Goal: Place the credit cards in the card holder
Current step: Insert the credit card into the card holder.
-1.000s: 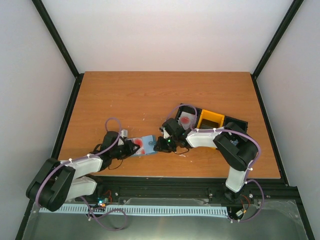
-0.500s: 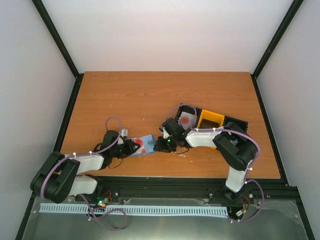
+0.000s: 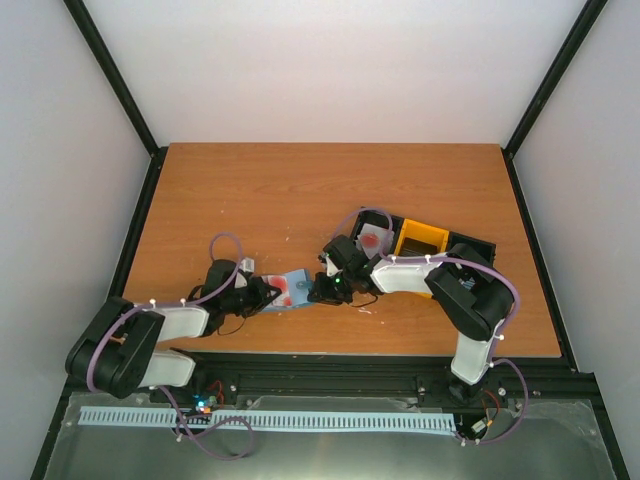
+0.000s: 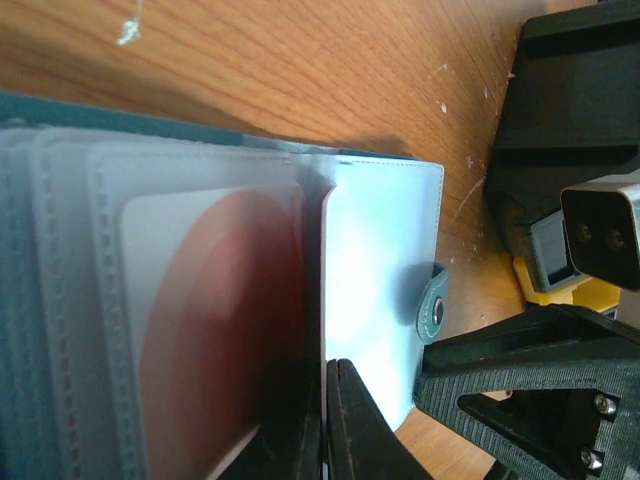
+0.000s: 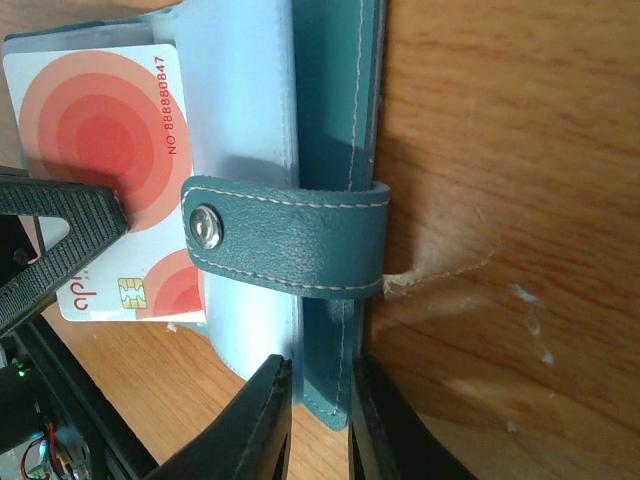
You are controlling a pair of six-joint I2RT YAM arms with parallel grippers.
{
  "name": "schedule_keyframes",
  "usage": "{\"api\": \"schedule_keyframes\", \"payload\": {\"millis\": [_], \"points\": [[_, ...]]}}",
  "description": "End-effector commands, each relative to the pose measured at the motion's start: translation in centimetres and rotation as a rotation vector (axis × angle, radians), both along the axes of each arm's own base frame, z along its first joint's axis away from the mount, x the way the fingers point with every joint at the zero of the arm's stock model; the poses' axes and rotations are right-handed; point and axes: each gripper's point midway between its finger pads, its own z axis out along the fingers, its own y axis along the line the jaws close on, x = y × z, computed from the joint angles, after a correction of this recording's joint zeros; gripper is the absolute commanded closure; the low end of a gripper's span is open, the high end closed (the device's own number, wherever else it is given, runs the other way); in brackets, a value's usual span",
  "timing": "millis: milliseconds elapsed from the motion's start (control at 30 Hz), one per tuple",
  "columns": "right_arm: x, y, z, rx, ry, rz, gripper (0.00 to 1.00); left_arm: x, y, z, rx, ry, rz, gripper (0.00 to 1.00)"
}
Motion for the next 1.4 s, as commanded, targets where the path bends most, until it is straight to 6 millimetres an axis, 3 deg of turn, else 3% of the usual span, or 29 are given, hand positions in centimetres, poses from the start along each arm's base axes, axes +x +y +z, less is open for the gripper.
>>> {"api": "schedule_keyframes", "payload": {"millis": [0, 600, 1000, 1167, 1267, 1367], "points": [[-1.7, -1.0, -3.2, -0.093, 0.067, 0.013, 0.82, -1.8, 0.4, -1.9, 0.029, 0.152, 0.039, 0.99], [-1.7, -1.0, -3.2, -0.094, 0.066, 0.009, 0.82, -1.4, 1.7, -1.0, 0.044, 0.136, 0.14, 0.99], [-1.4, -0.2, -2.9, -0.086, 0.049, 0.057, 0.78, -0.5, -0.4, -0.9, 0.029, 0.092, 0.0, 0.99], [-1.0, -0.2, -2.7, -0.098, 0.033, 0.048, 0.77, -0.4, -0.2, -0.5, 0.044, 0.077, -0.002, 0.99], [-0.7, -0.3, -2.7, -0.11, 0.024, 0.046, 0.77, -0.6, -0.4, -0.2, 0.028, 0.06, -0.018, 0.96], [-0.4, -0.5, -2.5, -0.122, 0.003, 0.032, 0.76, -0.8, -0.5, -0.7, 0.04, 0.081, -0.039, 0.84]]}}
